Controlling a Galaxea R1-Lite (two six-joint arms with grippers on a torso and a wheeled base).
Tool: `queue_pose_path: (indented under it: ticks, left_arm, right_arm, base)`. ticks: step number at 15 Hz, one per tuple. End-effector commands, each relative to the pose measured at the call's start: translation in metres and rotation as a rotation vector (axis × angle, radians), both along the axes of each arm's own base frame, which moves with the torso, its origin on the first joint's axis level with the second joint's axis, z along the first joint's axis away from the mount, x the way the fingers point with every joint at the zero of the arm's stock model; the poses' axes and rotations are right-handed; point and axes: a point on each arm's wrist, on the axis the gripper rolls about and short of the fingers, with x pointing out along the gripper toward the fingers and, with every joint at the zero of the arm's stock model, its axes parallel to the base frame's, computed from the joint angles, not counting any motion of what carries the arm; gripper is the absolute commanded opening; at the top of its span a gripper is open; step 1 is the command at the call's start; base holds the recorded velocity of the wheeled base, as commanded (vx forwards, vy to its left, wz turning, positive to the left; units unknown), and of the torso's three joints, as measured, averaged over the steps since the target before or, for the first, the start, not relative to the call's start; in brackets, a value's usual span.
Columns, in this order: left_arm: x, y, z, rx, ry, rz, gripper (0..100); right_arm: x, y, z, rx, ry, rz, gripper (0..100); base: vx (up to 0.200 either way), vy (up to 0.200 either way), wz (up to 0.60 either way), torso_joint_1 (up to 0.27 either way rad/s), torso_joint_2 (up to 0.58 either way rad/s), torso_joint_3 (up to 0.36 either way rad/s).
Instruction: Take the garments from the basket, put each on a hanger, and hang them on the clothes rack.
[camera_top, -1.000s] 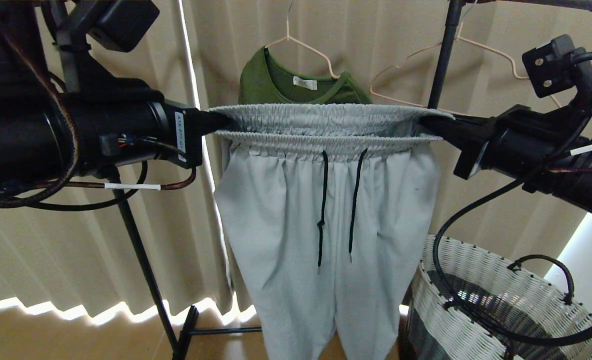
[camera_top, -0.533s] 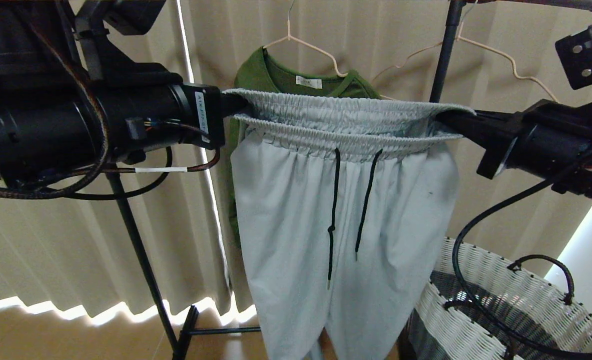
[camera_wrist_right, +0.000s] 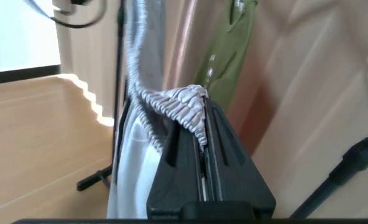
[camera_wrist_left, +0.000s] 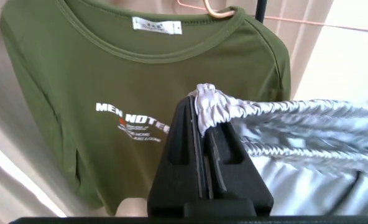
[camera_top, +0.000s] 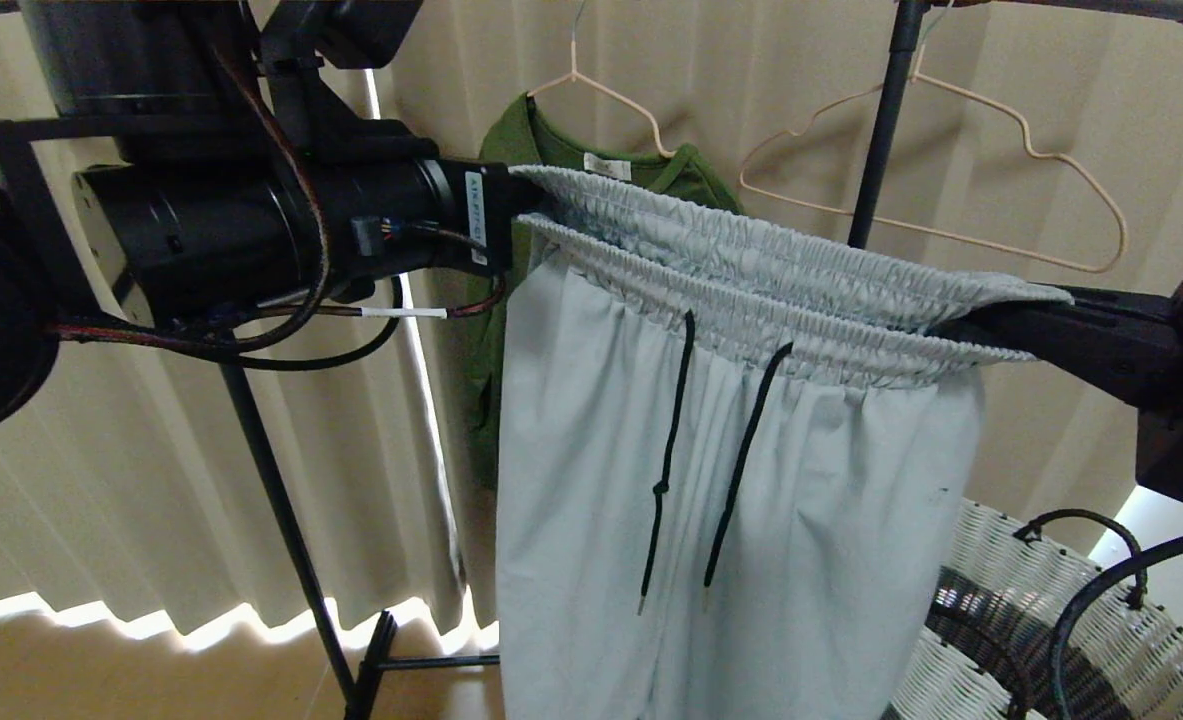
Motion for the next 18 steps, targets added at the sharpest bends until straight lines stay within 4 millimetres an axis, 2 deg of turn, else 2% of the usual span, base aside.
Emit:
queue_pose_path:
  ticks: [1,3,4,7,11,12,15,17,18]
  left_arm:
    - [0.001,-0.001,-0.002,0.005,0.007,0.003,0]
    - [-0.004,0.004,-0.002,0.014,0.014,0.009,0]
    - [-0.017,0.013,0.002,0.032,0.038,0.010,0]
    - [-0.048,0.033,0.008,0.066,0.090,0.003,0]
    - [-0.068,0.041,0.011,0.073,0.099,-0.020,0]
    - [-0.074,0.042,0.008,0.078,0.104,-0.033,0]
    - [-0.075,0.042,0.002,0.087,0.115,-0.036,0]
    - [-0.071,0.040,0.003,0.089,0.110,-0.033,0]
    - [-0.062,0.035,0.001,0.090,0.113,-0.027,0]
  right_arm:
    - [-0.001,0.000,0.000,0.001,-0.008,0.007,0]
    - [0.011,0.002,-0.004,-0.011,0.010,-0.025,0]
    - [0.026,0.000,-0.006,-0.016,0.023,-0.097,0]
    - [0.050,0.006,-0.005,0.001,-0.011,-0.161,0]
    - [0.078,0.017,0.004,0.038,-0.079,-0.170,0]
    - [0.080,0.018,0.003,0.039,-0.080,-0.169,0]
    - [0.078,0.018,0.002,0.036,-0.075,-0.167,0]
    - [0.073,0.016,0.006,0.039,-0.080,-0.172,0]
    - [0.067,0.013,0.009,0.041,-0.083,-0.172,0]
  base:
    - [0.000,0.000,0.00,0.000,0.00,0.000]
    - [0.000,0.000,0.00,0.000,0.00,0.000]
    - [0.000,0.000,0.00,0.000,0.00,0.000]
    - [0.000,0.000,0.00,0.000,0.00,0.000]
    - [0.000,0.000,0.00,0.000,0.00,0.000]
    - [0.000,0.000,0.00,0.000,0.00,0.000]
    - [0.000,0.000,0.00,0.000,0.00,0.000]
    - [0.000,0.000,0.00,0.000,0.00,0.000]
    - [0.000,0.000,0.00,0.000,0.00,0.000]
